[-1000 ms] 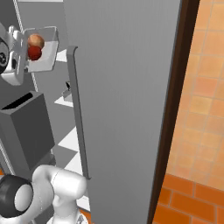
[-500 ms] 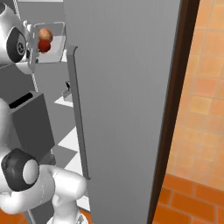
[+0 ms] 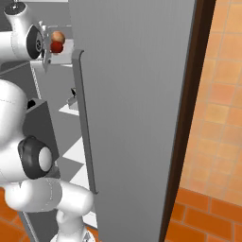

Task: Take the meat container that has the fish and place it on the second highest rack of the freezer. Then take the vegetable container that has the bell pepper and onion and place it on the highest rack of the freezer.

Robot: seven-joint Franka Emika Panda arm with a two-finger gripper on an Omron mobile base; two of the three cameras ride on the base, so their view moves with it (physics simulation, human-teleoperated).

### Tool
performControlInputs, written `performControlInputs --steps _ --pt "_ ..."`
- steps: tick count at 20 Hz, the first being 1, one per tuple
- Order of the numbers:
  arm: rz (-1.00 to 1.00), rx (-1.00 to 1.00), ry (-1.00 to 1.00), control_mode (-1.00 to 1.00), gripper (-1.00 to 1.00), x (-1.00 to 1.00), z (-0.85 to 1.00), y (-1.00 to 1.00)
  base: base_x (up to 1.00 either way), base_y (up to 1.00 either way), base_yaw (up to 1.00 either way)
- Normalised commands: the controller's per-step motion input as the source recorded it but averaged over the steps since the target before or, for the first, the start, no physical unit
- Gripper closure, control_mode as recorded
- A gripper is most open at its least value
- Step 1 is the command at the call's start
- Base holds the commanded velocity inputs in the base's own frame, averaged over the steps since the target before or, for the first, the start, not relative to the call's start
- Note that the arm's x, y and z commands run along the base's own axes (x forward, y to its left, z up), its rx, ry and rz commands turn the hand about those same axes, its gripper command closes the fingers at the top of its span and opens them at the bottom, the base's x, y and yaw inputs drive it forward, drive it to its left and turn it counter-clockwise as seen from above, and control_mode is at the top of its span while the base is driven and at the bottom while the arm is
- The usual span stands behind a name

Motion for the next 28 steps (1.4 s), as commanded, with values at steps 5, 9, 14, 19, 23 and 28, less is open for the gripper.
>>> performControlInputs --steps 5,9,14,19,23,28 --pt "0.00 0.00 0.04 -1.00 1.00 0.49 -0.02 0.28 0.00 0.00 0.00" --pt "-0.01 0.00 0.00 -1.00 1.00 0.19 -0.10 0.22 0.00 0.00 0.00" --pt "-0.05 0.00 0.00 -1.00 1.00 0.09 -0.12 0.00 0.00 0.00 0.00" --pt "-0.05 0.00 0.02 -1.00 1.00 0.23 -0.12 0.00 0.00 0.00 0.00" --pt "-0.03 0.00 0.03 -1.00 1.00 0.33 -0.08 0.00 0.00 0.00 0.00" --pt "-0.03 0.00 0.03 -1.00 1.00 0.45 0.00 0.00 0.00 0.00 0.00"
